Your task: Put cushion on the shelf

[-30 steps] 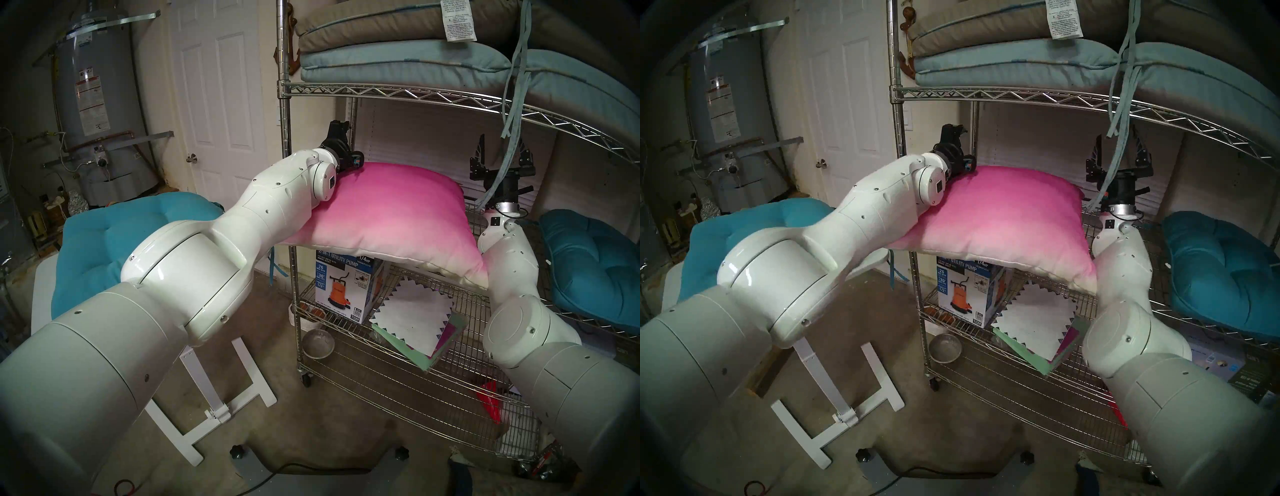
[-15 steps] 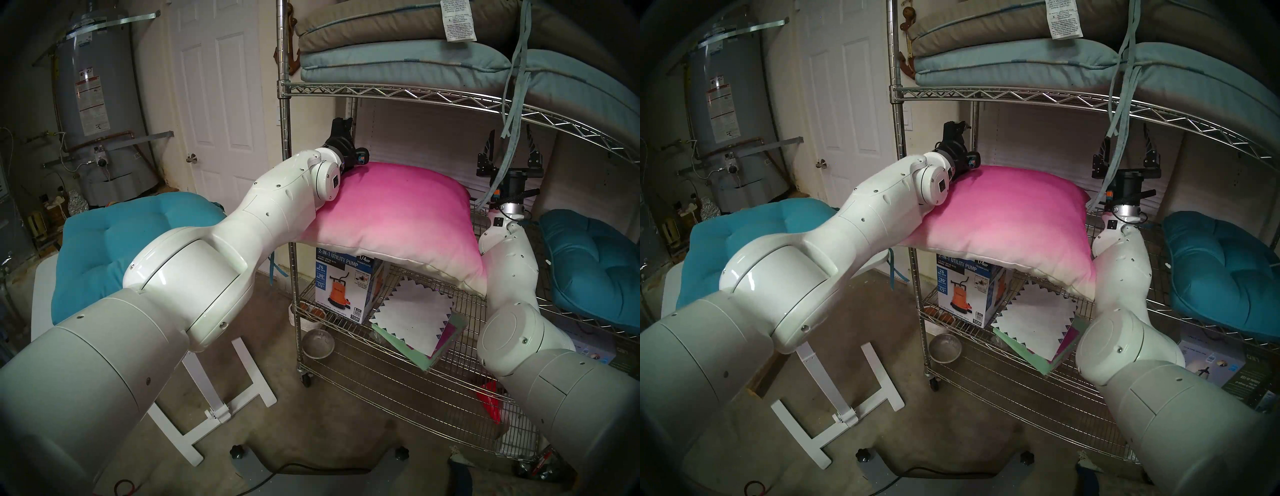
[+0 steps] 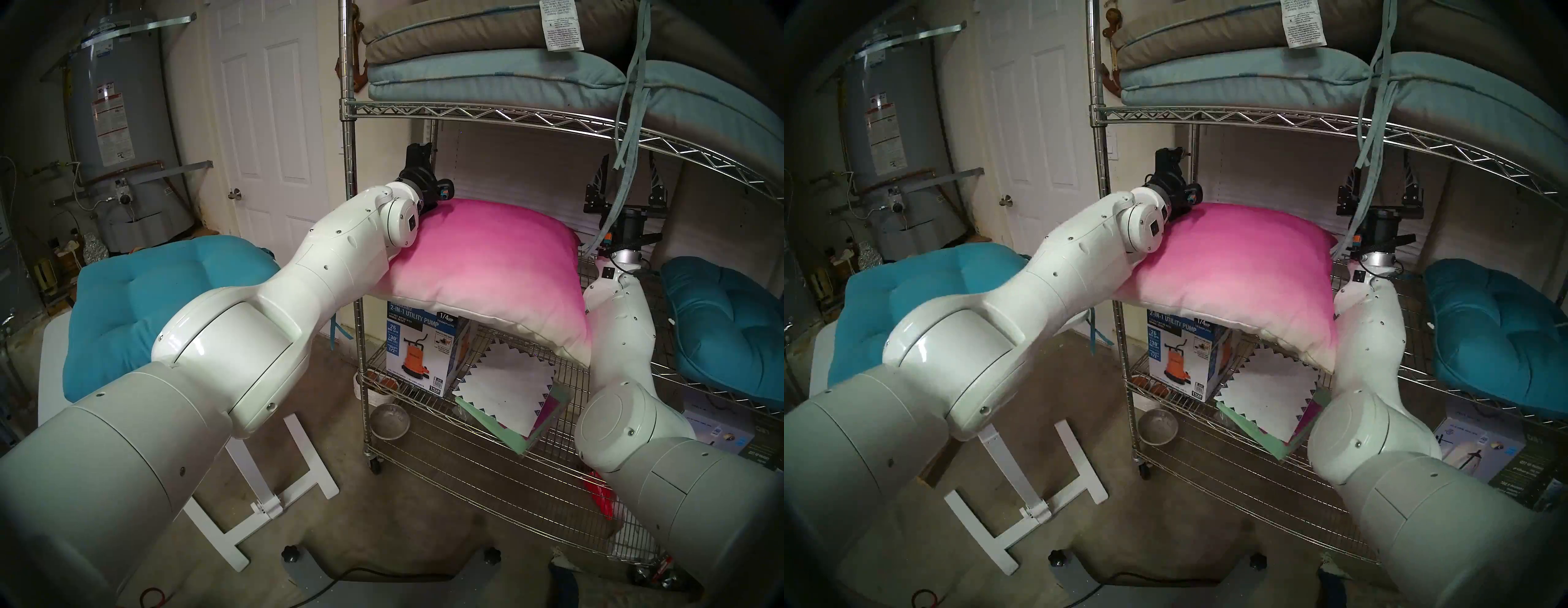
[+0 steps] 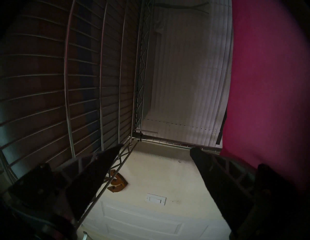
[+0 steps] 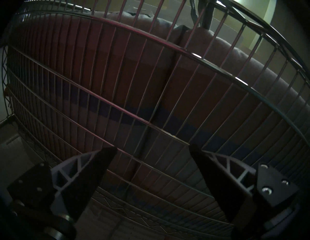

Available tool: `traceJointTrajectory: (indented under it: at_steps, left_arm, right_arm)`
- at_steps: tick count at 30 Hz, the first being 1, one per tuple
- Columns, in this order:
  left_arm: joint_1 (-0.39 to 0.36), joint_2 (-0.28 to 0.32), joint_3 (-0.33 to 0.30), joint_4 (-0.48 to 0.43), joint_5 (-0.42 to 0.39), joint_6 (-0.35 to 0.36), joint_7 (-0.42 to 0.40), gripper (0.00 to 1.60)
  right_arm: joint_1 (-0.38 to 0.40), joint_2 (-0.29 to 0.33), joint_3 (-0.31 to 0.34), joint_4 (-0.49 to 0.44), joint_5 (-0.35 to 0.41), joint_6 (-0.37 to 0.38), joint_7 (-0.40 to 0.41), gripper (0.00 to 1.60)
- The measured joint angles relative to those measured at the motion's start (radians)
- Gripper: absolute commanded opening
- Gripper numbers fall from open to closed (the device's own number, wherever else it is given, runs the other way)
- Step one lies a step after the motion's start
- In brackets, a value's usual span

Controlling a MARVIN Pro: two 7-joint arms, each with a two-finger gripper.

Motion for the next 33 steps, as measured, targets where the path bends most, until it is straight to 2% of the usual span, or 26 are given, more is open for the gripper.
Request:
traceJointTrajectory:
  at_steps: [33]
  left_arm:
    - [0.082,0.027,-0.032,-0.159,-0.032,0.001,0.006,1.60]
  right_arm:
    - [-0.128,-0.072,-0.033,-0.232,0.052,0.000,-0.003,1.60]
